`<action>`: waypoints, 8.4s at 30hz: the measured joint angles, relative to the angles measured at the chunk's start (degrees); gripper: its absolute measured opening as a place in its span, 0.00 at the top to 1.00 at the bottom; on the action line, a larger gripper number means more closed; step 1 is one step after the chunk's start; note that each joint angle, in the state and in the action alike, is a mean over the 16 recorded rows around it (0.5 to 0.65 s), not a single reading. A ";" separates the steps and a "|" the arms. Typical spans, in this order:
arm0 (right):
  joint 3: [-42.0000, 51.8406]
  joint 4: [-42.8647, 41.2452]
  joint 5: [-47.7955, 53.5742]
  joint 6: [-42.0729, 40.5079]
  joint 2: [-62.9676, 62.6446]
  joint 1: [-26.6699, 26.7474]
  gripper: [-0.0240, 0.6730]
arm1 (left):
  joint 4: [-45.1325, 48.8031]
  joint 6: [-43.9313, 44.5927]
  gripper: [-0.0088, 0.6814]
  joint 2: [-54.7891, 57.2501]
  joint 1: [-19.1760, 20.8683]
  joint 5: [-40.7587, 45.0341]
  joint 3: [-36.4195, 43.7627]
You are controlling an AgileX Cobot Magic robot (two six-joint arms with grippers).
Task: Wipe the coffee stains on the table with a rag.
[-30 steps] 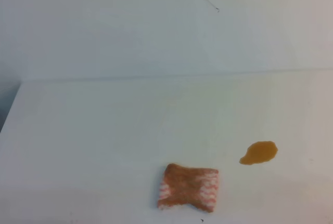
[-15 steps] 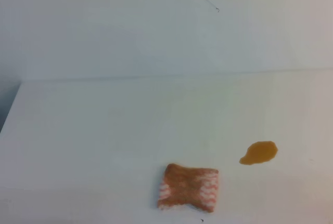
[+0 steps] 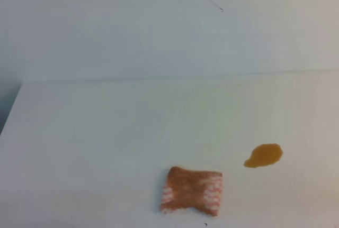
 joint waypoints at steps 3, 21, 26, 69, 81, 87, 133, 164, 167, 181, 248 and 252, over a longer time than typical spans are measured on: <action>0.00 -0.11 -0.75 0.48 0.00 0.00 0.97 | 0.00 0.00 0.99 0.00 0.00 0.00 0.00; -10.26 3.51 6.40 2.76 4.26 0.00 0.97 | 0.00 0.00 0.99 0.00 0.00 0.00 0.00; -21.38 8.46 21.39 -1.47 12.41 0.00 0.97 | 0.00 0.00 0.99 0.00 0.00 0.00 0.00; -63.12 49.05 34.97 -65.21 102.88 31.54 0.55 | 0.00 0.00 0.99 0.00 0.00 0.00 0.00; -68.54 35.51 33.98 -63.10 110.42 34.46 0.41 | 0.00 0.00 0.99 -0.09 0.00 -0.06 0.16; -69.41 31.79 32.26 -62.67 112.66 35.93 0.39 | 0.00 0.00 0.99 0.00 0.00 0.00 0.00; -68.95 -4.63 36.84 -8.59 106.13 17.47 0.91 | 0.00 0.00 0.99 -0.09 0.00 -0.06 0.16; -66.95 -3.51 32.77 -5.91 111.41 16.30 0.91 | 0.00 0.00 0.99 0.00 0.00 0.00 0.00; -67.50 -3.53 32.68 -5.91 111.69 18.83 0.91 | 0.00 0.00 0.99 0.00 0.00 0.00 0.00; -69.77 -2.56 30.87 -0.87 112.27 30.90 0.91 | 0.00 0.00 0.99 0.00 0.00 0.00 0.00; -70.09 -4.24 26.95 15.11 114.83 23.94 0.91 | 0.00 0.00 0.99 0.00 0.00 0.00 0.00; -70.28 -1.80 24.66 13.89 115.41 29.06 0.91 | 0.00 0.00 0.99 0.00 0.00 0.00 0.00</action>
